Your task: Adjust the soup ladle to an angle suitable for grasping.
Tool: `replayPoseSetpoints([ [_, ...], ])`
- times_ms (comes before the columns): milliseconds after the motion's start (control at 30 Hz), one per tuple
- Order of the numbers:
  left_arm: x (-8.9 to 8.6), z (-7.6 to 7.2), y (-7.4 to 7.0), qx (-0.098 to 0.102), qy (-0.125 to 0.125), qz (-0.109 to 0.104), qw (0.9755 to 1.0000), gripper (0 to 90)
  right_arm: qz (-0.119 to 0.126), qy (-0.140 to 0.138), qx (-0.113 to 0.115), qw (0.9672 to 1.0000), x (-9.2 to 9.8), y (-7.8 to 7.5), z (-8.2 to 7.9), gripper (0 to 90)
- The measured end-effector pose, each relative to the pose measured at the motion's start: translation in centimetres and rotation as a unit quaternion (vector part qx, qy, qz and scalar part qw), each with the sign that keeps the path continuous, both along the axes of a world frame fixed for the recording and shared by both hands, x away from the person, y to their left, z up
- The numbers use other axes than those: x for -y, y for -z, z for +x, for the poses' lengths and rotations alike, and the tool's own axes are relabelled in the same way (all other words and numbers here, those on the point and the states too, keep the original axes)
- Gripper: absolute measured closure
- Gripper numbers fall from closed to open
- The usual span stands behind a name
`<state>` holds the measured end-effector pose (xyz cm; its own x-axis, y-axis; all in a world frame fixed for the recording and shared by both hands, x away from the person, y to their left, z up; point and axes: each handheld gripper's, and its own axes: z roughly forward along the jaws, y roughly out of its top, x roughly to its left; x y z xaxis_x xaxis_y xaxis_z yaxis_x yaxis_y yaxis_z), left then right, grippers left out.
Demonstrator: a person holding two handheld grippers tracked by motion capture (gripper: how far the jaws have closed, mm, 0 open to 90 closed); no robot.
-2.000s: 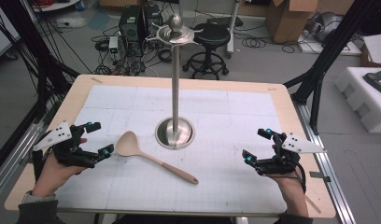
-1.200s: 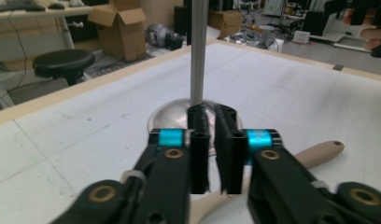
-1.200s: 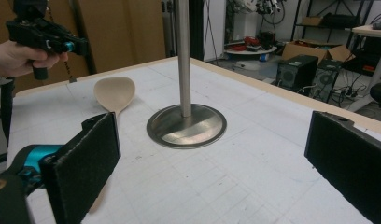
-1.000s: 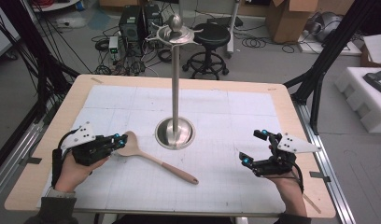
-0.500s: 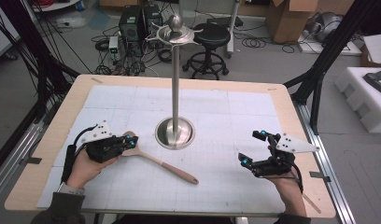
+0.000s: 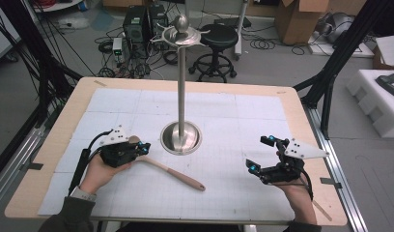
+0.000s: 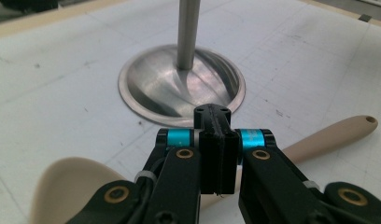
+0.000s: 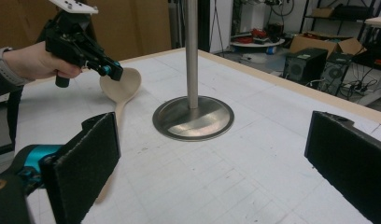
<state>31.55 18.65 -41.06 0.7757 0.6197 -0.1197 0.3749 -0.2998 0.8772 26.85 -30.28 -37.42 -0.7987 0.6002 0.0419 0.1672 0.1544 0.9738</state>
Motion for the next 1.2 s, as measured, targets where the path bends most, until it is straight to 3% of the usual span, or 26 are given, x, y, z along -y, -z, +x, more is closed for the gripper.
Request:
replayPoseSetpoints([
  [200, 1.1, 0.3, 1.0, -0.011, 0.011, 0.026, 0.9996, 90.0, -0.002, -0.003, -0.001, 1.0, 0.0, 0.1, 0.0, 2.3],
  [400, 1.6, 0.8, 1.4, -0.01, 0.014, 0.019, 0.9997, 90.0, -0.001, -0.005, -0.002, 1.0, 0.0, 0.1, 0.0, 2.3],
  [467, 2.2, 1.3, 1.8, -0.019, 0.01, 0.039, 0.999, 90.0, -0.002, -0.006, -0.003, 1.0, -0.1, 0.1, 0.0, 2.3],
  [567, 2.5, 1.5, 2.0, -0.023, 0.01, 0.043, 0.9988, 90.0, -0.002, -0.008, -0.003, 1.0, -0.1, 0.1, 0.1, 2.3],
  [767, 3.0, 2.1, 2.5, -0.039, -0.01, 0.089, 0.9952, 90.0, -0.004, -0.008, -0.005, 0.9999, 0.0, 0.3, 0.1, 2.3],
  [967, 3.0, 2.2, 2.9, -0.048, -0.005, 0.105, 0.9933, 90.0, -0.007, -0.01, -0.007, 0.9999, -0.1, 0.4, 0.1, 2.3],
  [1200, 3.2, 2.1, 3.2, -0.042, -0.007, 0.126, 0.9911, 90.0, -0.008, -0.013, -0.009, 0.9998, -0.2, 0.5, 0.1, 2.3],
])
